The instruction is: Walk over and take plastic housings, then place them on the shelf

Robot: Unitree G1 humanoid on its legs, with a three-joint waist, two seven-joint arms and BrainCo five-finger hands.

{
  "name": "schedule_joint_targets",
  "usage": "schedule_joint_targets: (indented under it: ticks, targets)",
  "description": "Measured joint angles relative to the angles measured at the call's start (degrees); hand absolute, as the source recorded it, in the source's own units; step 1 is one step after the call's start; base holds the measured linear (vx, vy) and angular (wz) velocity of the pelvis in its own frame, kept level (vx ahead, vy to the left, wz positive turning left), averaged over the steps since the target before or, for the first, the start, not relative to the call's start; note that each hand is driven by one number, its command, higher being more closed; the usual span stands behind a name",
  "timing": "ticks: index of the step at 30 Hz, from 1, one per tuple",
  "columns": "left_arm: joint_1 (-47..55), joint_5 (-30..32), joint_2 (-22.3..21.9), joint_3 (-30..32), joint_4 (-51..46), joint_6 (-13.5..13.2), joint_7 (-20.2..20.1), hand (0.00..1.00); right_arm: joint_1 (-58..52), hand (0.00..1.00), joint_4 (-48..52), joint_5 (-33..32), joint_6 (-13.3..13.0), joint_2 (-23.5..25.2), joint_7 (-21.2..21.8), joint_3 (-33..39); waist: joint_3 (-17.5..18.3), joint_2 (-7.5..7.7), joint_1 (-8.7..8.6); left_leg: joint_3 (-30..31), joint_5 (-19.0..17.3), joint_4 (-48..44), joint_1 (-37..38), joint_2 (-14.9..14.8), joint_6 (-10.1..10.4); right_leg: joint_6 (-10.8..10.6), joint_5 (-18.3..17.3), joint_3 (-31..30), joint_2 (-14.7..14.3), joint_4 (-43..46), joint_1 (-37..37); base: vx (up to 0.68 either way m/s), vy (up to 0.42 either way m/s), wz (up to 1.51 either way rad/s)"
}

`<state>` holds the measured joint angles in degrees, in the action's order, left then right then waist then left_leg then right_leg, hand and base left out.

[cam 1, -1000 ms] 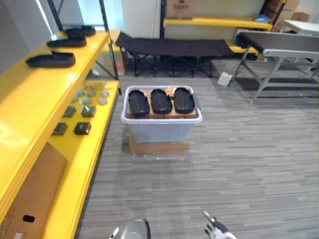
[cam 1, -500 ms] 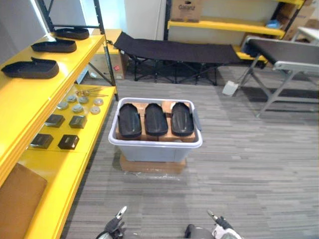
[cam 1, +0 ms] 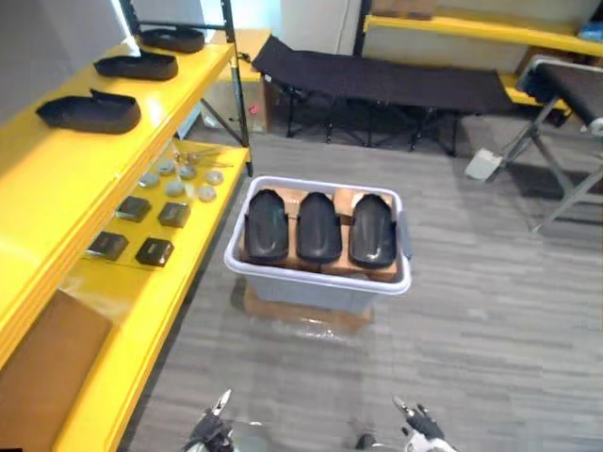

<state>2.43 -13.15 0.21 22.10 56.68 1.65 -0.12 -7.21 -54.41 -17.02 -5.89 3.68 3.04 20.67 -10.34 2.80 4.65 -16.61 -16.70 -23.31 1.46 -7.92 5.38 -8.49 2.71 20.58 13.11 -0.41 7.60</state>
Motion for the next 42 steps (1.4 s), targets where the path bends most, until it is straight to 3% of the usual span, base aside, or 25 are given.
schedule_joint_targets:
  ticks: [3,8,11,13,17,20,21,22,23,25,27,30,32,34,38,42]
  targets:
    - [-0.39,0.77,1.00,-4.29,0.02,0.90,0.03,0.00,-0.16,0.00,-0.11,1.19,-2.38,-0.45,0.06,-2.45,0.28,0.15,-0.27,0.42,0.76,3.88,0.78,2.22,-1.28,-0.14,0.11,0.60,1.17,0.48,-0.95,0.04,0.087,0.11]
    - [-0.34,0.80,1.73,-8.81,0.39,0.74,0.07,0.00,1.36,0.00,2.35,12.91,-9.47,-2.72,-1.96,-13.69,-0.64,-0.68,-0.76,1.36,1.98,8.58,0.25,3.60,-3.04,-0.65,0.61,1.24,1.49,0.84,-3.27,-0.01,0.008,0.09]
    - [-0.25,0.63,3.24,-11.86,0.31,0.22,1.33,0.00,0.33,0.00,19.69,18.45,-13.23,-4.64,-1.99,-24.83,-1.17,0.07,-0.97,2.51,2.76,8.90,-1.58,3.56,-2.93,-0.47,0.73,1.38,0.86,0.79,-4.39,-0.05,-0.034,0.14]
    - [-0.27,0.46,4.92,-12.18,0.23,-0.37,1.72,0.00,0.34,0.00,38.66,19.97,-16.39,-7.51,-1.74,-31.96,-1.91,1.68,-1.04,3.80,3.22,8.91,-2.18,2.60,-2.40,-0.09,0.98,1.37,-0.37,0.65,-4.60,-0.07,-0.058,0.13]
    - [-0.28,0.86,7.14,-12.48,-0.41,-2.33,1.66,0.00,7.01,0.00,53.26,17.30,-18.56,-10.01,-5.32,-29.49,-2.87,3.95,-0.91,4.49,3.67,8.73,-2.77,1.44,-2.00,0.94,1.69,1.07,-1.58,0.64,-4.82,-0.08,-0.049,0.07]
    - [-0.23,3.61,8.98,-15.09,-1.27,-2.83,1.13,0.00,14.86,0.00,56.77,12.83,-16.83,-13.93,-11.92,-19.68,-3.83,4.74,-1.26,5.01,3.65,7.42,-4.05,1.37,-2.02,1.22,1.89,0.00,-1.65,0.75,-5.31,-0.09,0.023,0.06]
    - [-0.22,4.98,9.83,-15.86,-1.69,-2.73,0.98,0.00,18.96,0.00,56.43,9.24,-13.74,-15.96,-14.85,-15.70,-4.40,5.01,-1.56,5.12,3.63,6.46,-5.06,1.34,-2.05,1.22,1.89,-0.40,-1.63,0.81,-5.71,-0.08,0.029,0.09]
    - [-0.21,5.27,10.18,-16.15,-1.82,-2.68,0.93,0.00,21.00,0.00,55.65,7.61,-12.28,-17.03,-16.02,-14.21,-4.98,4.87,-1.69,5.25,3.63,6.06,-5.40,1.33,-2.05,1.22,1.89,-0.39,-1.63,0.80,-5.75,-0.10,0.018,0.06]
    - [-0.19,5.28,10.55,-16.32,-2.26,-2.40,0.89,0.00,24.96,0.00,53.17,4.80,-8.49,-19.29,-18.63,-11.67,-6.29,4.73,-1.82,5.32,3.60,5.36,-5.73,1.24,-2.10,1.22,1.89,-0.46,-1.63,0.86,-5.80,-0.09,0.007,0.05]
    - [-0.22,5.20,10.49,-16.88,-3.75,-1.35,0.89,0.00,30.52,0.00,43.85,0.41,-4.07,-23.51,-22.55,-8.50,-8.62,3.26,-1.77,6.79,3.35,3.63,-8.05,1.11,-2.31,1.26,1.83,-0.48,-1.77,0.91,-6.44,-0.15,0.012,0.19]
    - [-0.30,5.21,10.49,-17.44,-4.46,-1.33,0.97,0.00,33.02,0.00,37.30,-2.07,-2.35,-25.73,-23.86,-7.04,-10.70,2.15,-1.48,7.55,3.22,2.22,-9.69,0.85,-2.35,1.37,1.73,-0.30,-2.00,1.41,-7.07,-0.14,0.020,0.22]
    - [-0.68,4.95,10.24,-18.43,-5.75,-1.66,1.21,0.00,39.16,0.00,24.16,-6.45,-0.48,-30.58,-24.77,-5.03,-14.72,0.10,-0.45,9.58,3.20,-1.78,-15.13,0.02,-2.39,1.62,1.54,0.22,-2.47,4.01,-10.99,-0.12,0.018,0.16]
    - [-1.34,4.55,10.22,-18.63,-5.93,-2.65,1.42,0.00,41.90,0.00,18.15,-8.81,-0.43,-33.08,-24.86,-4.94,-15.59,-0.54,-0.31,10.89,3.09,-4.09,-18.15,-0.32,-2.59,2.04,1.19,1.18,-2.59,5.79,-12.89,-0.11,0.037,0.28]
    - [-3.59,4.25,10.21,-19.08,-5.68,-3.72,1.80,0.00,46.39,0.00,9.99,-10.82,-0.42,-36.59,-25.30,-5.12,-16.36,-1.11,1.02,13.03,2.44,-8.30,-22.75,-0.71,-3.04,2.26,-0.61,1.47,-2.40,10.64,-16.63,-0.11,0.068,0.29]
    - [-7.42,1.72,9.76,-20.02,-3.69,-5.17,3.87,0.00,50.93,0.00,5.43,-13.31,0.08,-39.41,-25.68,-5.76,-17.13,-1.69,2.92,15.35,1.53,-12.68,-28.54,-0.82,-3.38,2.29,-2.99,1.49,-1.67,16.89,-21.72,-0.12,0.070,0.22]
    - [-8.32,-0.44,8.05,-19.84,-3.97,-6.68,4.71,0.00,53.17,0.00,4.08,-13.74,2.01,-39.86,-26.76,-6.24,-17.83,-2.81,3.57,16.61,2.57,-13.01,-32.71,0.88,-3.73,1.68,-4.07,2.71,0.80,20.72,-26.04,-0.10,0.030,0.24]
